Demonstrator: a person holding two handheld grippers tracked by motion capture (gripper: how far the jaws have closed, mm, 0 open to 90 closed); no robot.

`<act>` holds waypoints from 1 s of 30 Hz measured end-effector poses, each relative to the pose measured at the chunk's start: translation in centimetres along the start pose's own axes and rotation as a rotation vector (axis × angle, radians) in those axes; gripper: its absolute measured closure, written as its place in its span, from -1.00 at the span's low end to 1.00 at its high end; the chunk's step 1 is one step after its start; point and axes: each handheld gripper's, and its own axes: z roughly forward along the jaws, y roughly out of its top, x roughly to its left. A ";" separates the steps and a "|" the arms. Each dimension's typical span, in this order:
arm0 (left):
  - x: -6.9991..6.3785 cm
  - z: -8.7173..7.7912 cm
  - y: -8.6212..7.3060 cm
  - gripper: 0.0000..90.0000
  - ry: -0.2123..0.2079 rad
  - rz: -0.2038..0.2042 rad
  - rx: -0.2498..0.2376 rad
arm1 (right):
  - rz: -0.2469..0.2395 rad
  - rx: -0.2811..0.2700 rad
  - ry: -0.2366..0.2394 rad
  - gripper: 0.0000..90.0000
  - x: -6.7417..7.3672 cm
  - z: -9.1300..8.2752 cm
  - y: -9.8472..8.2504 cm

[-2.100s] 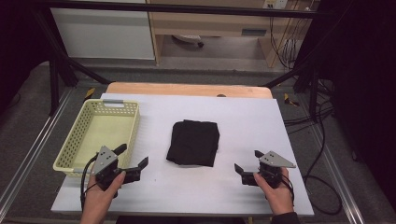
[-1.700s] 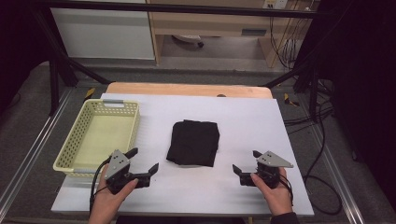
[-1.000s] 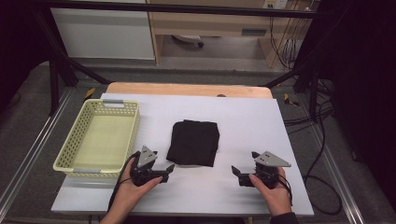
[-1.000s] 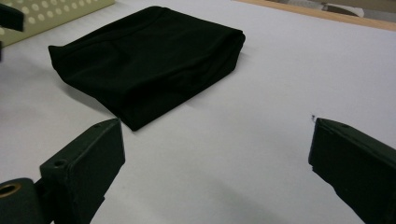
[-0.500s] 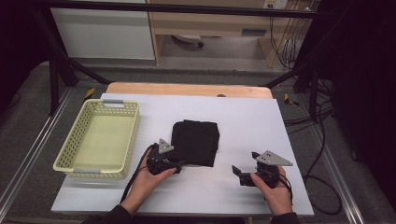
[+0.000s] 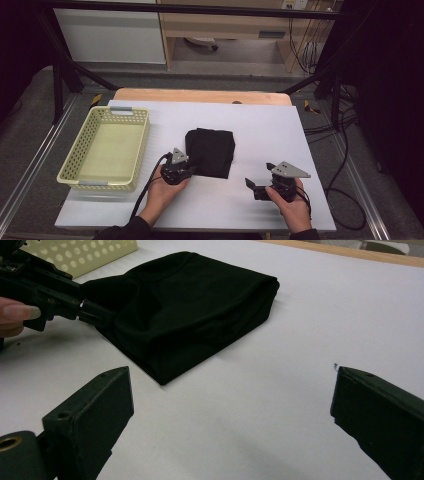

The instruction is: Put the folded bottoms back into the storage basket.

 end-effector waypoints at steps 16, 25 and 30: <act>-0.8 -2.7 -1.3 0.83 -0.077 0.022 0.074 | -0.034 0.010 0.010 -0.91 2.2 -0.7 0.1; -1.3 -6.8 -4.2 0.82 -0.124 0.050 0.116 | -0.094 0.070 0.053 -0.90 6.2 0.8 0.1; -1.8 -8.1 -5.5 0.72 -0.143 0.046 0.112 | -0.121 0.120 0.105 -0.89 9.4 2.3 -0.3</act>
